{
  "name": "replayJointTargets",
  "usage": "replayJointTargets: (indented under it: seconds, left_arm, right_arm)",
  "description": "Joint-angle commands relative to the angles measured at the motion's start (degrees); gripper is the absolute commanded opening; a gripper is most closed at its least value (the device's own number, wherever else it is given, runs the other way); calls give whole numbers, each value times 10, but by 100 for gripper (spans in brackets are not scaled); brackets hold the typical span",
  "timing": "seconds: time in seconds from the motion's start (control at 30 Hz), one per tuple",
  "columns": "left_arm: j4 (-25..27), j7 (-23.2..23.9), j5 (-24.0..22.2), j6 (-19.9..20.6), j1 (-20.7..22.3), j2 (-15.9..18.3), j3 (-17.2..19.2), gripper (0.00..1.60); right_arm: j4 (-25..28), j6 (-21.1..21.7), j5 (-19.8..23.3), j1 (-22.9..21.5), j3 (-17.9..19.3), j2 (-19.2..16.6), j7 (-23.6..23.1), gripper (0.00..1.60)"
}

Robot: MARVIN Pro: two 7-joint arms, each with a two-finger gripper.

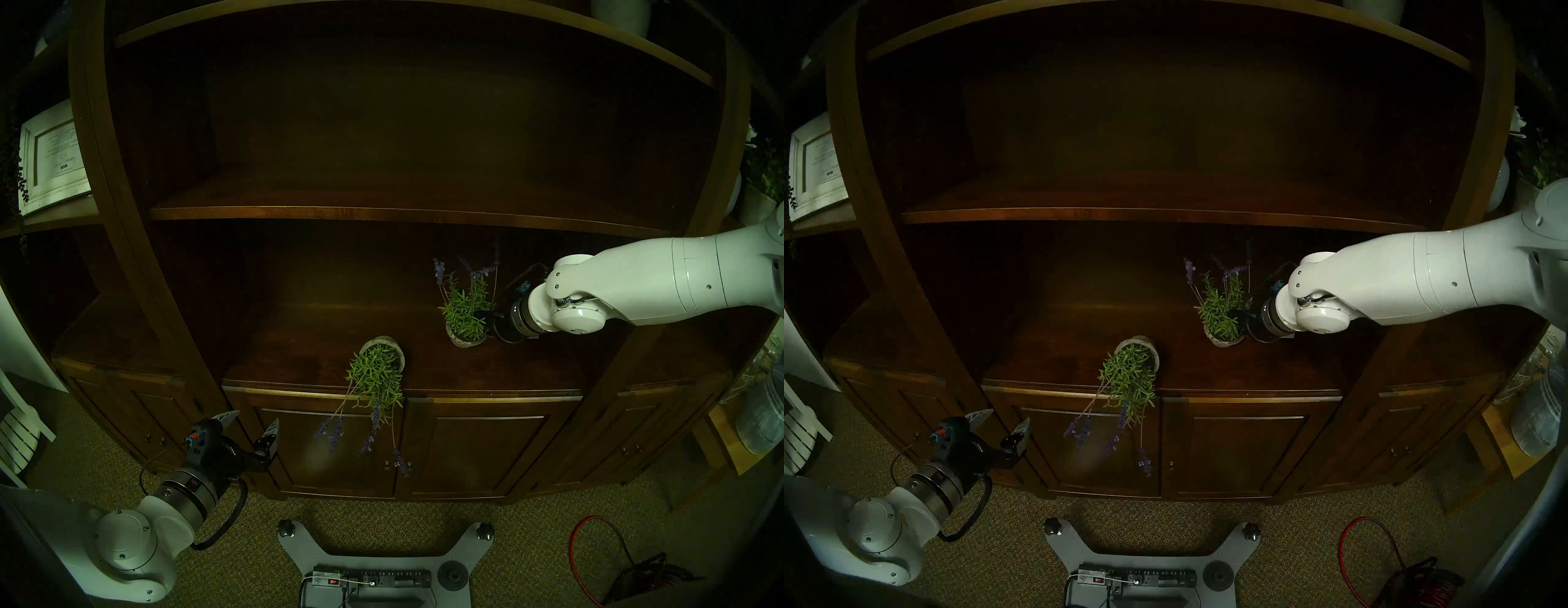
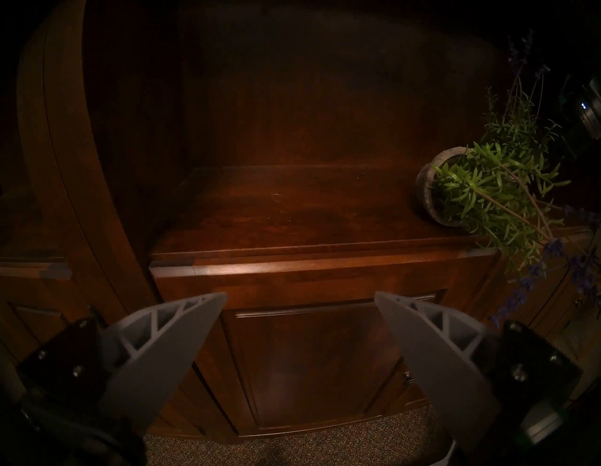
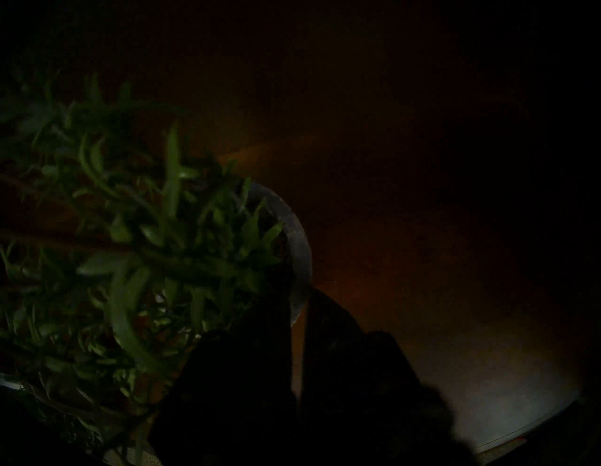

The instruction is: Place the fake decorative plant upright

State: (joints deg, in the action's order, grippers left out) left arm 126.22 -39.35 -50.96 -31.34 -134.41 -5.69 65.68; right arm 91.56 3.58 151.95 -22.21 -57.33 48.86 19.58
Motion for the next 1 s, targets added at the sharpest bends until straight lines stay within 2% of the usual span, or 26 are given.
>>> replayJointTargets:
  seconds: [0.0,0.33,0.97]
  left_arm:
    - [5,-1,1,-4,5,0,6,160]
    - [5,-1,1,-4,5,0,6,160]
    - [5,0,1,-4,5,0,6,160]
  right_arm:
    - [-22,3,11,-7,9,4,4,2]
    - [-27,4,16,-7,6,7,1,0]
    - [4,-3,5,-32,0,-13,6,0]
